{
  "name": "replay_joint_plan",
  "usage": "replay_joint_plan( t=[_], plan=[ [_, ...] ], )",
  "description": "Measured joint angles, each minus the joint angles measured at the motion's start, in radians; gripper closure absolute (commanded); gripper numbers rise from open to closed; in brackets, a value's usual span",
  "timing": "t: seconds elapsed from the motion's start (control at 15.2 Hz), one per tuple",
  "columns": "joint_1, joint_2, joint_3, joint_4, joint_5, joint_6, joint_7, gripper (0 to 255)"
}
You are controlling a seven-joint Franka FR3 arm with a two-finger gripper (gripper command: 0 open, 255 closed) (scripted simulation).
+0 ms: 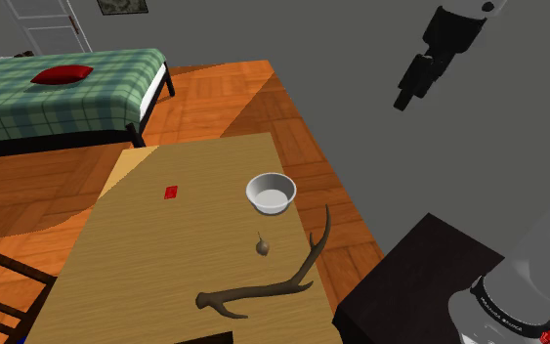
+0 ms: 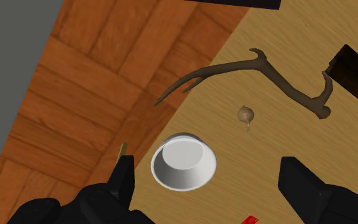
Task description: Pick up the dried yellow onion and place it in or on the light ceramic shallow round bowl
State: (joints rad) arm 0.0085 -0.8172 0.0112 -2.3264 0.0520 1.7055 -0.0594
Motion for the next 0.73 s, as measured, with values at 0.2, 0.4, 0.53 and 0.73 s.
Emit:
replay_joint_plan(
  t=[0.2, 0.4, 0.53, 0.73],
  plan=[
    [0.005, 0.006, 0.007, -0.036, 0.008, 0.043, 0.002, 0],
    [0.018, 0.023, 0.02, -0.114, 0.025, 0.145, 0.004, 0],
    [0.027, 0.033, 0.029, -0.17, 0.037, 0.218, 0.003, 0],
    [0.043, 0.075, 0.045, -0.235, 0.058, 0.334, 0.004, 0]
  ],
)
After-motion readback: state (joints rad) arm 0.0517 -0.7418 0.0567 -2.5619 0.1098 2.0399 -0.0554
